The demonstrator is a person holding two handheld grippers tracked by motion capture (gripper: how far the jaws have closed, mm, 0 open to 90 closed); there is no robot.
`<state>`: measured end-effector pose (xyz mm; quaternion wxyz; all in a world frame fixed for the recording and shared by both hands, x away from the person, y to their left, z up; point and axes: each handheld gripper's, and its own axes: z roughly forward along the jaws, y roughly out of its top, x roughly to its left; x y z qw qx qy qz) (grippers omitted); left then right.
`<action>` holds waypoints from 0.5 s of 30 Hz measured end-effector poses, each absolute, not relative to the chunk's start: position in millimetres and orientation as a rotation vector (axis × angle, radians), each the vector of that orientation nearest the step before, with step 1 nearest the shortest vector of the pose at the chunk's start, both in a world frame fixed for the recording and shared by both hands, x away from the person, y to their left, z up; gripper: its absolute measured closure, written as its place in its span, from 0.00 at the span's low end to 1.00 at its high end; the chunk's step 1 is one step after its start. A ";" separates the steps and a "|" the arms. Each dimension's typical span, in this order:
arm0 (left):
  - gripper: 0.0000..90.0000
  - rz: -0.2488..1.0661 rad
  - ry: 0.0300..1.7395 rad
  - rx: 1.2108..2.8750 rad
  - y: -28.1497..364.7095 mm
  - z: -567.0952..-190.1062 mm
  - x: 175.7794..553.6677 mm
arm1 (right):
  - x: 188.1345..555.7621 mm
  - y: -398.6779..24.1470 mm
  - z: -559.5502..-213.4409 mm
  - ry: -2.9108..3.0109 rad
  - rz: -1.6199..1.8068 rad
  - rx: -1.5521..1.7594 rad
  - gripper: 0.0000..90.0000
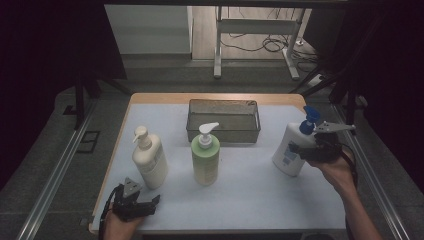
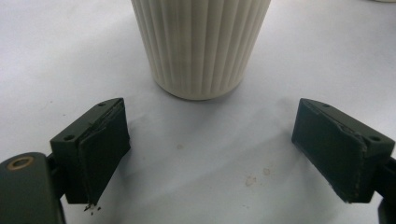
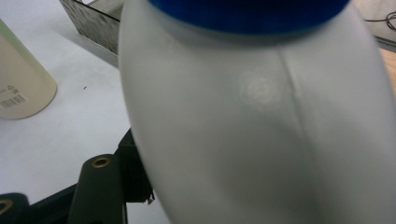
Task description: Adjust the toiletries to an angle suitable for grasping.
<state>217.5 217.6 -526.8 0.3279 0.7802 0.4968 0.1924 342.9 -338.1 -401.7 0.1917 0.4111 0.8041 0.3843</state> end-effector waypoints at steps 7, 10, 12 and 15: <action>0.12 0.503 1.300 2.043 217.6 -526.8 217.7 | 339.1 -334.4 -397.7 2.235 1.031 1.187 0.43; 0.12 0.503 1.300 2.043 217.6 -526.8 217.7 | 336.7 -332.6 -393.4 2.202 1.027 1.191 0.43; 0.12 0.503 1.300 2.043 217.6 -526.8 217.7 | 336.5 -332.5 -391.8 2.201 1.030 1.191 0.43; 0.12 0.502 1.300 2.043 217.6 -526.8 217.8 | 335.3 -330.3 -383.8 2.201 1.048 1.196 0.43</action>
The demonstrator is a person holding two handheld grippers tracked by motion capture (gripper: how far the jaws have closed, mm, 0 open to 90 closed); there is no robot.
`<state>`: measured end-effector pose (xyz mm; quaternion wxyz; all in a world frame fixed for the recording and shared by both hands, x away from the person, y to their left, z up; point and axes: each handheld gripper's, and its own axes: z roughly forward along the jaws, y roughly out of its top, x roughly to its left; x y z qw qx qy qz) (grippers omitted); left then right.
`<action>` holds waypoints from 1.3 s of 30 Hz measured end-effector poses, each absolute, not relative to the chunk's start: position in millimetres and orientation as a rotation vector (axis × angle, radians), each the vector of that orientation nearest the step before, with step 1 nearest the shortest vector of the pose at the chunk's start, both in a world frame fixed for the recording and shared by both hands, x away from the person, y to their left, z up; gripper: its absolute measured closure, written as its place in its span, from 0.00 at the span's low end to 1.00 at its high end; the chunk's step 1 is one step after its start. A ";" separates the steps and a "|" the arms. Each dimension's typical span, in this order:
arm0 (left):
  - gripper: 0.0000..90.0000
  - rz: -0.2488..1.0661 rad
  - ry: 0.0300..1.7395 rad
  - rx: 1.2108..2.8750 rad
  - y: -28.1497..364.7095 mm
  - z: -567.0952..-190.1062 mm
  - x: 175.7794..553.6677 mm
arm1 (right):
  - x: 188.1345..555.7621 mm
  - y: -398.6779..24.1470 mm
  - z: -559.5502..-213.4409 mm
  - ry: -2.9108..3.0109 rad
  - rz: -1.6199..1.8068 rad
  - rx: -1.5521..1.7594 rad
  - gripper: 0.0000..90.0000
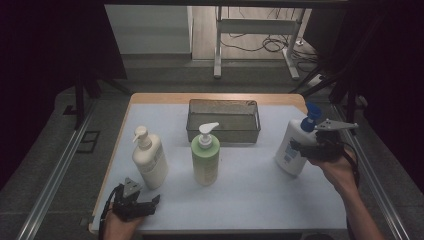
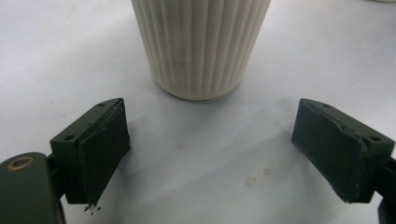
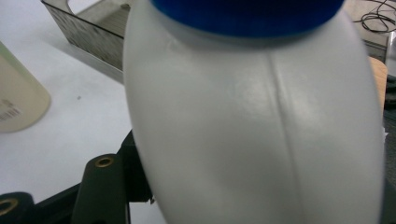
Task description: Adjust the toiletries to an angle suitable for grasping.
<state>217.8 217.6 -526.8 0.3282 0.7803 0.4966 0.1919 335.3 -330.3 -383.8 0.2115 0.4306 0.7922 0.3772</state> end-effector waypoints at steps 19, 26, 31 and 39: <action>0.12 0.503 1.296 2.045 217.9 -526.8 218.1 | 338.9 -286.4 -350.2 2.254 1.111 1.114 0.43; 0.12 0.503 1.296 2.046 217.9 -526.8 218.1 | 344.0 -268.9 -339.5 2.257 1.123 1.097 0.44; 0.12 0.502 1.296 2.046 217.9 -526.7 218.2 | 348.6 -260.6 -335.3 2.258 1.136 1.088 0.43; 0.12 0.502 1.297 2.043 217.8 -526.8 218.2 | 358.8 -240.3 -328.8 2.260 1.146 1.080 0.44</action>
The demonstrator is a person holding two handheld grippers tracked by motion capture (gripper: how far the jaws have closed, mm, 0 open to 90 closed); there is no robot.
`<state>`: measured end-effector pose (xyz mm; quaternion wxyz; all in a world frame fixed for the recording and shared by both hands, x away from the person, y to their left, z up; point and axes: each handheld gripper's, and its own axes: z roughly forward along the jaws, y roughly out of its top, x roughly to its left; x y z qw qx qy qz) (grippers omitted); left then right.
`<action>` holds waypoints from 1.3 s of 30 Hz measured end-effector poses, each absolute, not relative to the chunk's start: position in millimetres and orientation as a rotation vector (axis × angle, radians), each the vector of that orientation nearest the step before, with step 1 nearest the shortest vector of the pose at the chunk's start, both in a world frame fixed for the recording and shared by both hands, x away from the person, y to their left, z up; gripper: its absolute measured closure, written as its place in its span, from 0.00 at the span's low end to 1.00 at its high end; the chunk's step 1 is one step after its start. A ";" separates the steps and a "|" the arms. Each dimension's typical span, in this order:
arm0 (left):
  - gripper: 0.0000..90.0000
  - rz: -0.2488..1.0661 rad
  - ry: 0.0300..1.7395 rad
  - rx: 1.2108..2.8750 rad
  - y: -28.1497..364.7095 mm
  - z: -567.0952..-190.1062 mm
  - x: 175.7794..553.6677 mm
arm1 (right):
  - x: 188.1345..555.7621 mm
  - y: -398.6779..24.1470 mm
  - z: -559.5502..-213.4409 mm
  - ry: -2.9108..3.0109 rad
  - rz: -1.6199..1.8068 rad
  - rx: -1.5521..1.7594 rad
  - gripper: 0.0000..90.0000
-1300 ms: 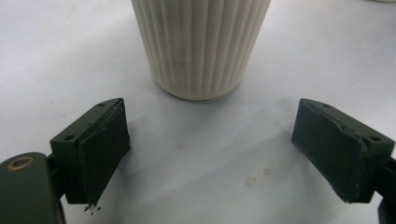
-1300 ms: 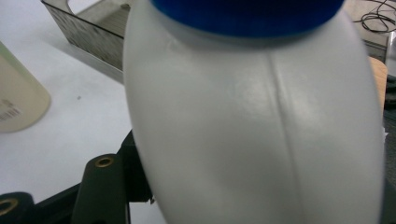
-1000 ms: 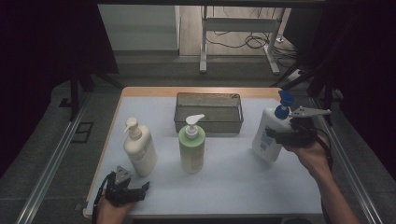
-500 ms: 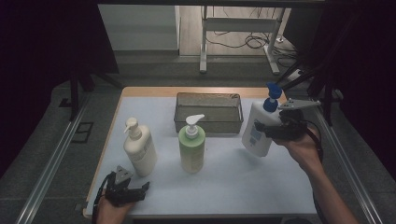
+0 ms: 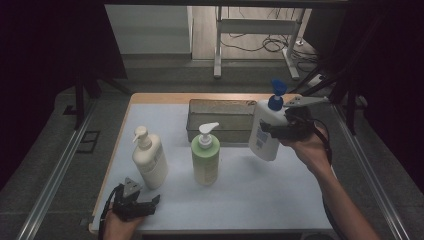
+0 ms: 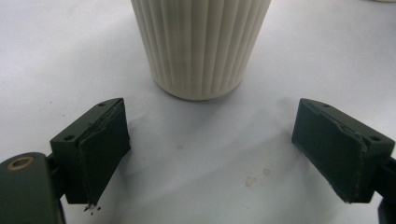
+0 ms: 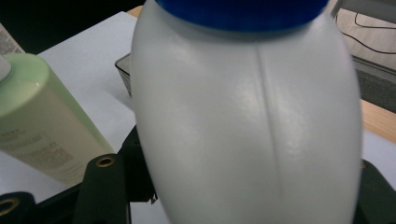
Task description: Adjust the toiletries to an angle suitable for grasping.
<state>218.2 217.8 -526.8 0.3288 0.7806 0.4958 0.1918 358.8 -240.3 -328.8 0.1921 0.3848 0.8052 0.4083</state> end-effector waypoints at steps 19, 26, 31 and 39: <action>0.12 0.500 1.297 2.044 217.8 -526.8 218.4 | 384.9 -197.1 -311.8 2.226 1.167 1.046 0.44; 0.12 0.500 1.297 2.044 217.7 -526.7 218.5 | 398.9 -185.6 -310.3 2.204 1.162 1.063 0.44; 0.12 0.499 1.297 2.045 217.8 -526.7 218.6 | 405.8 -179.7 -310.7 2.189 1.166 1.079 0.44; 0.12 0.499 1.296 2.045 217.8 -526.7 218.6 | 421.5 -166.1 -313.6 2.154 1.158 1.099 0.44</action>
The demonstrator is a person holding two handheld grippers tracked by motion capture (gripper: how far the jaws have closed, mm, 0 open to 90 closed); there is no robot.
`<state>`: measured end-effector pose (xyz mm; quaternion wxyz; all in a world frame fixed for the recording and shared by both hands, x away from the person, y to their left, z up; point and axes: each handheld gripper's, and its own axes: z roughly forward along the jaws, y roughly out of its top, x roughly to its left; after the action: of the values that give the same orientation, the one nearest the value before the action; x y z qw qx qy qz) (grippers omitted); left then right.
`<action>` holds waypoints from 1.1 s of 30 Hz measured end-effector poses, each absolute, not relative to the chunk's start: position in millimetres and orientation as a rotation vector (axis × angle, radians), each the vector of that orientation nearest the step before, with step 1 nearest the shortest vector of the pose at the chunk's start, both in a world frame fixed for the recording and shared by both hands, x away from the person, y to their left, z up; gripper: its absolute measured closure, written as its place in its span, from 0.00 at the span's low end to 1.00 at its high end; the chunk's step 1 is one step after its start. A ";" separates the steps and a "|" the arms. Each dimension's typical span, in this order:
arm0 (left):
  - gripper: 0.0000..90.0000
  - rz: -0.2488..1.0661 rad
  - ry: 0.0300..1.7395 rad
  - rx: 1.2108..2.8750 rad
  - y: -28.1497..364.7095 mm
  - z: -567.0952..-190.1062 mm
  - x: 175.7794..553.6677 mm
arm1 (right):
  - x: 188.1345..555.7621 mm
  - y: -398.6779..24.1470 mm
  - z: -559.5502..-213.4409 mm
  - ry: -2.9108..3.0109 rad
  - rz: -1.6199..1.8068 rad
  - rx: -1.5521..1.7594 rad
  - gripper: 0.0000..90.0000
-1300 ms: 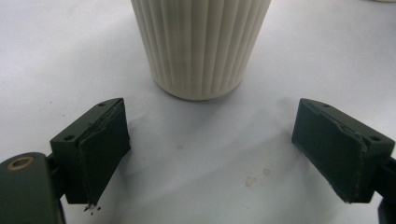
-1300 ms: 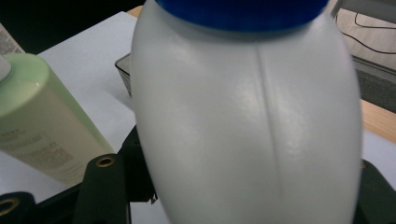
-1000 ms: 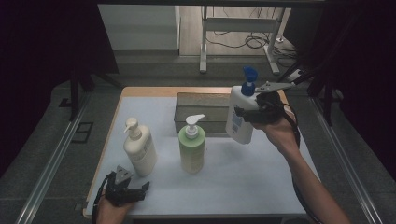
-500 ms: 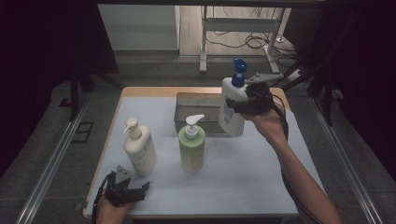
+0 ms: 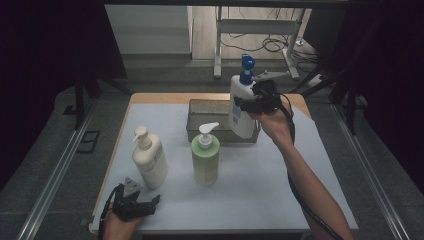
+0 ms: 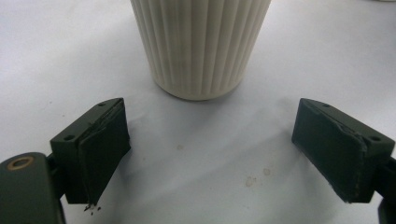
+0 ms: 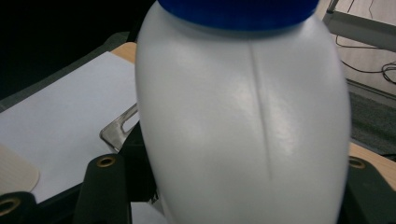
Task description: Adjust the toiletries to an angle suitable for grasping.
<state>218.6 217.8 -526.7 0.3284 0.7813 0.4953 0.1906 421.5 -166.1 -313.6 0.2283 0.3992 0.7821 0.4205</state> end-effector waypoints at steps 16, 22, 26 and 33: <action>0.12 0.498 1.296 2.046 217.9 -526.6 218.6 | 447.0 -137.9 -314.6 2.106 1.171 1.129 0.44; 0.12 0.497 1.296 2.047 217.9 -526.6 218.7 | 455.8 -126.7 -317.4 2.099 1.172 1.128 0.44; 0.12 0.497 1.296 2.047 217.9 -526.6 218.7 | 461.6 -121.6 -322.2 2.093 1.174 1.141 0.44; 0.12 0.497 1.299 2.046 217.7 -526.5 218.7 | 469.9 -113.1 -333.4 2.075 1.162 1.136 0.44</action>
<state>218.7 217.7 -526.5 0.3280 0.7813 0.4960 0.1898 469.9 -113.1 -333.4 0.2502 0.4171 0.7623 0.4270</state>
